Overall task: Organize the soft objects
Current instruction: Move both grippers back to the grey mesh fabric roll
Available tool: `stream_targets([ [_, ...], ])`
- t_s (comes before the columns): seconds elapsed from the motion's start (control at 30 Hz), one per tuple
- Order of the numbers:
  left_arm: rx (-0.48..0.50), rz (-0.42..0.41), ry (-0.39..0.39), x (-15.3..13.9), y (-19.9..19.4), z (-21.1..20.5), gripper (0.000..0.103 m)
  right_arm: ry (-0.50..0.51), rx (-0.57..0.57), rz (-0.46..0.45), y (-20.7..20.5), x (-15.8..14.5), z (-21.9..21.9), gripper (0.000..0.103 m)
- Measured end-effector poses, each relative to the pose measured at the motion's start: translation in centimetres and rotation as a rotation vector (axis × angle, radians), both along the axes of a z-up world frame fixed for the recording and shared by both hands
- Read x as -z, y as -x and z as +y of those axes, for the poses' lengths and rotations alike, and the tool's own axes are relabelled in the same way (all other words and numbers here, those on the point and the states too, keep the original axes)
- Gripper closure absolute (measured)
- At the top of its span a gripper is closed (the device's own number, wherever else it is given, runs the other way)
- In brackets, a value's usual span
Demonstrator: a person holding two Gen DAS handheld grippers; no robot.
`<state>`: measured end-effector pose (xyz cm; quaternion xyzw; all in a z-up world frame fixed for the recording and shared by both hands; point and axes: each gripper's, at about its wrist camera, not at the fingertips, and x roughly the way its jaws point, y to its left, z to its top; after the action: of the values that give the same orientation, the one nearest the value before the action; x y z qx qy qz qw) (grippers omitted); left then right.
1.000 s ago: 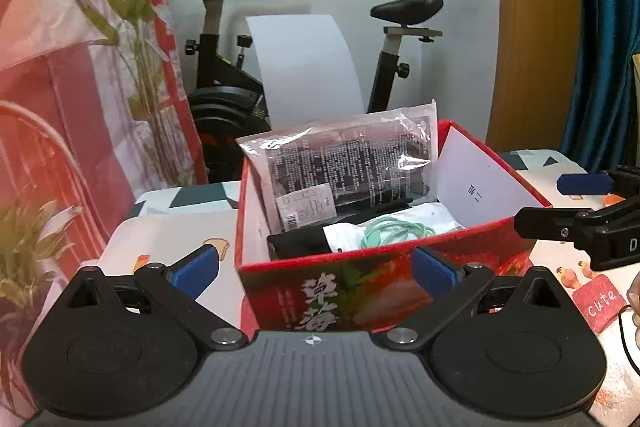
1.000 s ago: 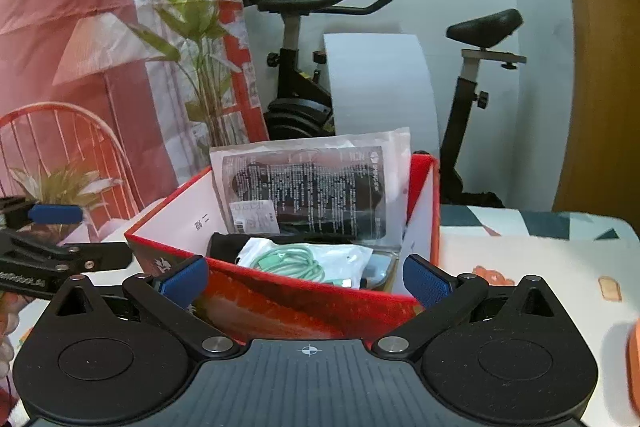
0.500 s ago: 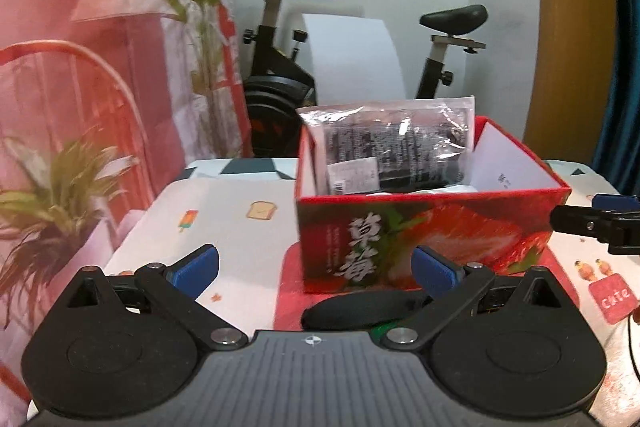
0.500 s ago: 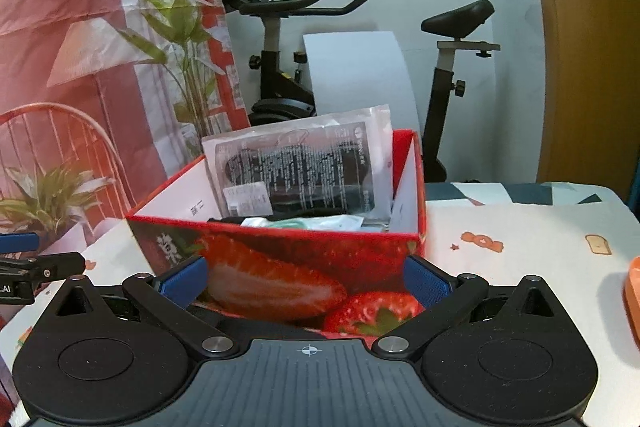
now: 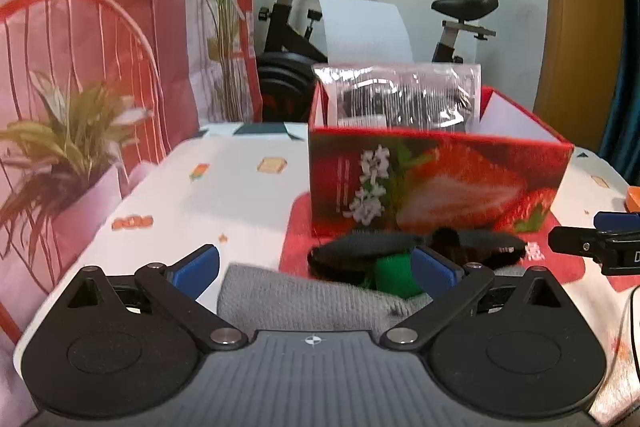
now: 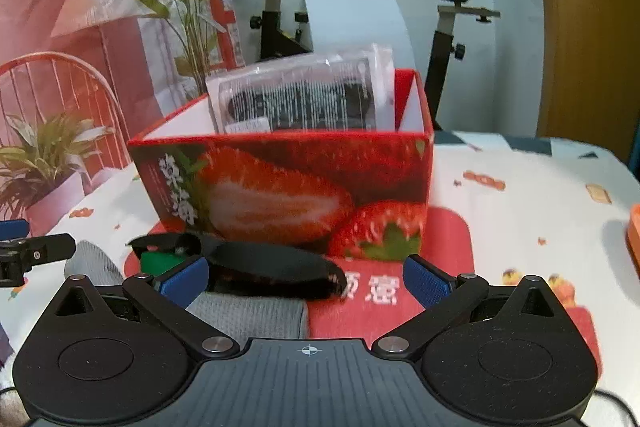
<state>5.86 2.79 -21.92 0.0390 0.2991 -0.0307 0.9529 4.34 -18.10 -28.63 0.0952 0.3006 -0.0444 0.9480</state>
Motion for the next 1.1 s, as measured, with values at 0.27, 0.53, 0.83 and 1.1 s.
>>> stream_targets([
  [0.27, -0.007, 0.076, 0.075, 2.3, 0.1, 0.6, 0.006, -0.02, -0.011, 0.062, 0.4, 2.1, 0.2, 0.0],
  [0.53, -0.029, 0.102, 0.129, 3.1, -0.7, 1.6, 0.019, -0.043, -0.05, 0.065, 0.2, 3.2, 0.5, 0.006],
  [0.83, -0.1, 0.131, 0.197, 2.9, -2.7, 5.0, 0.019, -0.063, -0.07, 0.076, -0.2, 4.0, 0.5, 0.008],
  [1.1, -0.012, 0.174, 0.256, 4.9, -4.6, 7.1, 0.017, -0.08, -0.089, 0.096, -1.4, 4.8, 0.5, 0.015],
])
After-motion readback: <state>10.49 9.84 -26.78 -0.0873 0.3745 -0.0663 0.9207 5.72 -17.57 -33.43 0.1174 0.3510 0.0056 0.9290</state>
